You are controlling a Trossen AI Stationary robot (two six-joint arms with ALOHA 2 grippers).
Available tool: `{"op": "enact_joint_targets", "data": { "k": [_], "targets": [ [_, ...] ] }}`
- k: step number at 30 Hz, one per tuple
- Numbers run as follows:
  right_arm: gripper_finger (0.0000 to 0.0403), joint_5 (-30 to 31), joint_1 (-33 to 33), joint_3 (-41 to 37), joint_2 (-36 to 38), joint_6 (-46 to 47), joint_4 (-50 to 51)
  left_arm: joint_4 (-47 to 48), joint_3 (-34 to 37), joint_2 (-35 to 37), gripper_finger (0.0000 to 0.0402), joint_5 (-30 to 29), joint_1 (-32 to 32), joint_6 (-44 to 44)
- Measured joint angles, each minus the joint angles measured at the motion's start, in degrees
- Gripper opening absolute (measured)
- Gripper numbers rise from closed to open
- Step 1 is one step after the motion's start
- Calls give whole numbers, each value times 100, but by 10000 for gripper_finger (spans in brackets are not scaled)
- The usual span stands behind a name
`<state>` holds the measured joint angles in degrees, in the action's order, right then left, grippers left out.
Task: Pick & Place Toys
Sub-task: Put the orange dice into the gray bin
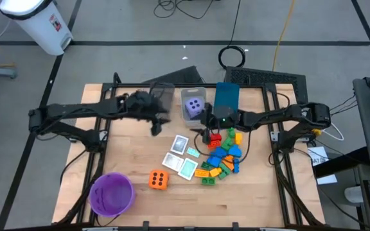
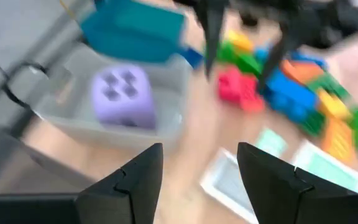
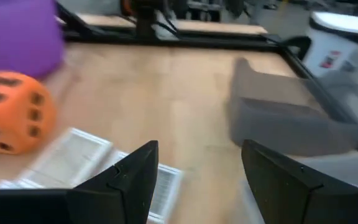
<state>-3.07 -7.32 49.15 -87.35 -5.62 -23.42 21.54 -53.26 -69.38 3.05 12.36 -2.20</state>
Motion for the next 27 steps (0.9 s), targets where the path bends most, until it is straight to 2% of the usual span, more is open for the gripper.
{"op": "enact_joint_targets", "data": {
  "k": [2,6,9,11,14,16,18,22,24,27],
  "targets": [
    [224,-2,219,0,-17,98,-58,257,125,134,214,-10,-325,-225],
    [224,-1,671,0,-52,224,-280,136,545,428,214,-191,-1037,-679],
    [234,9,986,2,-139,417,-525,-496,1016,708,214,-479,-1568,-1010],
    [247,51,1142,0,-229,666,-663,-1038,1369,1023,214,-968,-1949,-1238],
    [270,179,1333,4,-361,798,-1122,-1376,1759,1557,214,-1822,-2479,-1546],
    [284,180,1463,11,-579,827,-1469,-1319,2031,1779,214,-2018,-2768,-1728],
    [296,174,1595,9,-870,915,-1657,-1450,2272,1876,214,-1914,-3017,-2056],
    [310,172,1772,247,-1430,901,-1760,-1977,2699,1917,214,-1153,-3347,-2896],
    [313,175,1810,446,-1695,928,-1758,-1928,2739,1890,214,-810,-3316,-3158],
    [313,179,1863,712,-1968,941,-1730,-1471,2551,1704,214,-740,-3195,-3651]
  ]
}}
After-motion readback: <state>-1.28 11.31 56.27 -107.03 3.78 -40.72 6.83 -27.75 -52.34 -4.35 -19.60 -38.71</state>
